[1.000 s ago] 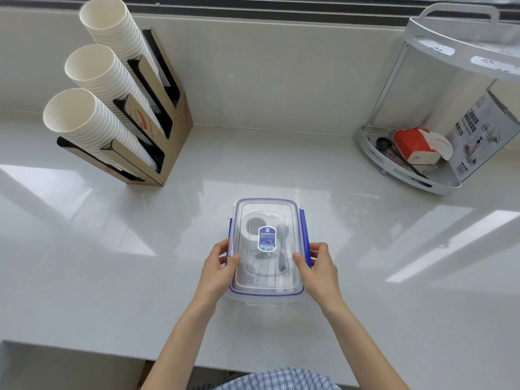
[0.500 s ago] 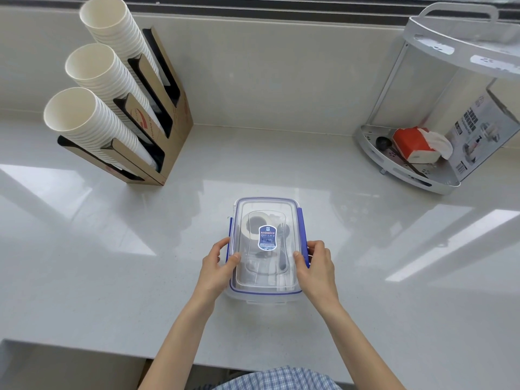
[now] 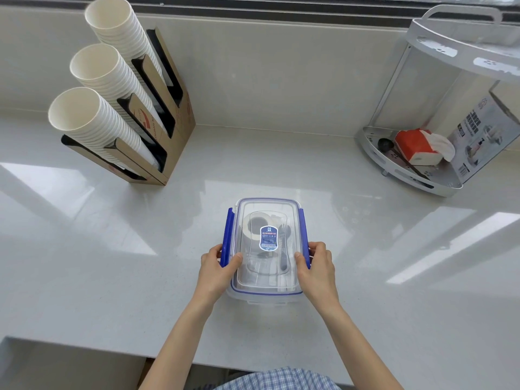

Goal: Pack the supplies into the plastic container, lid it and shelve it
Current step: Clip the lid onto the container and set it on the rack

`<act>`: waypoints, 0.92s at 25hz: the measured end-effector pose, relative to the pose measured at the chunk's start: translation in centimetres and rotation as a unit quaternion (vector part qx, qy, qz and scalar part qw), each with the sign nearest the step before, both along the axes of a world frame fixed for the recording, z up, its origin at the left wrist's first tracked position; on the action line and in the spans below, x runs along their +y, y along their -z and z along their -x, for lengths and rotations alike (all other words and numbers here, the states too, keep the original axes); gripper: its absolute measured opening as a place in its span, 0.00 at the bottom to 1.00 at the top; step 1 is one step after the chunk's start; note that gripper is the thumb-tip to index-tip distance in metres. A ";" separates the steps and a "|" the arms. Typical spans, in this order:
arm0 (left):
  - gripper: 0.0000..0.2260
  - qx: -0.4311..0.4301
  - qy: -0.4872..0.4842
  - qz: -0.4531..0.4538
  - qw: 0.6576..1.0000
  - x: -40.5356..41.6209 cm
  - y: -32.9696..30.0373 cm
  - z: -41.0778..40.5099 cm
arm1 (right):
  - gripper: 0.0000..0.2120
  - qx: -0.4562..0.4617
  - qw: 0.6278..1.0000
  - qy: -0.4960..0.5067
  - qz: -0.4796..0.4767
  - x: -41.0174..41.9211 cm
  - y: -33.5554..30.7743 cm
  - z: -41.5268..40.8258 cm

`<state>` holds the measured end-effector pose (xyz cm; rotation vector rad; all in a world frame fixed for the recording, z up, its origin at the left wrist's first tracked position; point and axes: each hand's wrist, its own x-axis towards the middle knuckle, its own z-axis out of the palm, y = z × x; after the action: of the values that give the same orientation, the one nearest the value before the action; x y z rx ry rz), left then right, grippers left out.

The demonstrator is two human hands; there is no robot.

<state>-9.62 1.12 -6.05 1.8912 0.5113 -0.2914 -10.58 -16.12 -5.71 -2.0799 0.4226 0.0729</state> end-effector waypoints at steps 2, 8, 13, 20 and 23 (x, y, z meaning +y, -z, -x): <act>0.23 -0.004 0.005 0.003 1.000 -0.1 0.0 0.1 | 0.14 -0.002 1.000 0.000 -0.001 0.0 0.0 0.1; 0.20 -0.037 0.025 0.001 0.999 -0.4 -0.1 0.6 | 0.13 -0.002 1.000 0.000 -0.002 0.0 -0.1 0.1; 0.16 -0.086 0.043 -0.062 0.993 -0.9 0.1 1.0 | 0.13 0.002 1.000 0.000 -0.002 0.0 0.0 0.1; 0.16 -0.090 0.020 -0.064 0.994 -1.5 0.0 1.0 | 0.14 0.007 1.000 -0.001 -0.001 0.0 -0.1 0.1; 0.19 -0.043 0.007 0.009 0.999 -0.9 -0.5 0.8 | 0.15 0.009 1.000 0.005 -0.015 0.0 0.0 0.3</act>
<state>-10.37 0.26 -5.60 1.8807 0.4366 -0.2216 -10.88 -16.09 -5.69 -2.0490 0.4402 0.0930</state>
